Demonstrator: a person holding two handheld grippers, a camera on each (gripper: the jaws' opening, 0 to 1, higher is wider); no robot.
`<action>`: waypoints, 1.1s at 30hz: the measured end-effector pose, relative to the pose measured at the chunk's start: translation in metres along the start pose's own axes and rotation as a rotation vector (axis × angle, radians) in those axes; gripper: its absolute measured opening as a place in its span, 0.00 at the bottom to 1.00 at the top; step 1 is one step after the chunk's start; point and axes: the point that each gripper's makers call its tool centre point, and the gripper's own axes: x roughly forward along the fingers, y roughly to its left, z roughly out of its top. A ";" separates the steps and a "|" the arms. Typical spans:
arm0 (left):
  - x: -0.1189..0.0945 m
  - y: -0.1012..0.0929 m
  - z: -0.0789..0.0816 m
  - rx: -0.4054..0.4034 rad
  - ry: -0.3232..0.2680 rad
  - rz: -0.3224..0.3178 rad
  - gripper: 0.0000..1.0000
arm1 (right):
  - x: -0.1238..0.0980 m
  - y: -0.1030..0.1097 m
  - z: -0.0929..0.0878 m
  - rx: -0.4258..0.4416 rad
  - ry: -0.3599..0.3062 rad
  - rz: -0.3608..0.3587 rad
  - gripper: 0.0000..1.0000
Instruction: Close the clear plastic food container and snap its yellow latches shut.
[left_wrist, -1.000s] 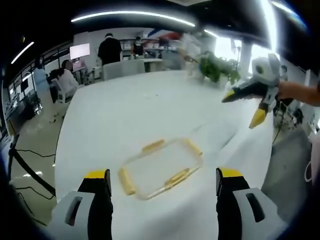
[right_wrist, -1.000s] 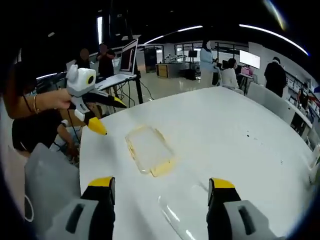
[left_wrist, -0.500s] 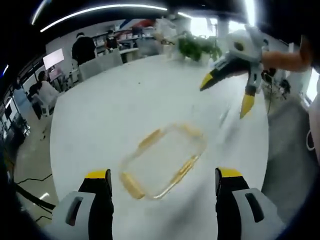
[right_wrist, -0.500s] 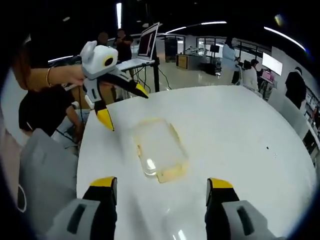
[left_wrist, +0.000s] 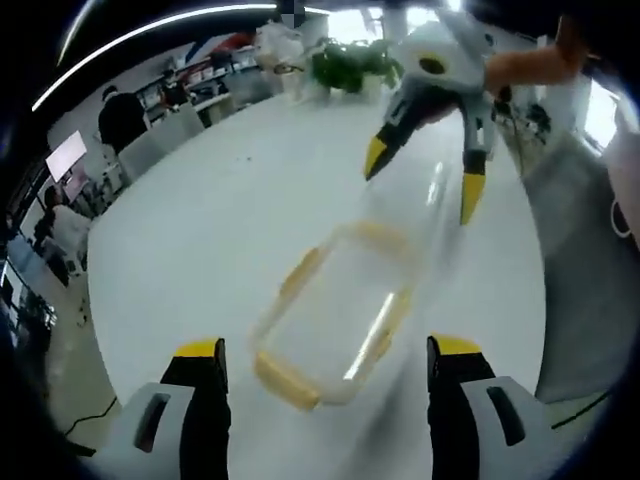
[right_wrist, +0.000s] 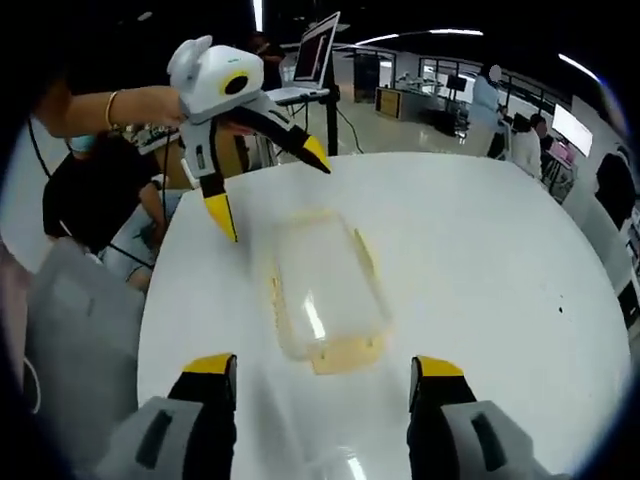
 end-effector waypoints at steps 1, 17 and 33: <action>0.003 0.001 -0.003 -0.007 0.004 -0.007 0.79 | 0.003 -0.001 -0.001 -0.006 0.010 0.000 0.70; 0.023 0.007 -0.033 0.016 0.097 -0.075 0.77 | 0.036 -0.005 -0.006 -0.035 0.085 0.062 0.68; 0.042 0.005 -0.045 -0.005 0.126 -0.105 0.72 | 0.055 -0.011 -0.006 -0.050 0.122 0.045 0.65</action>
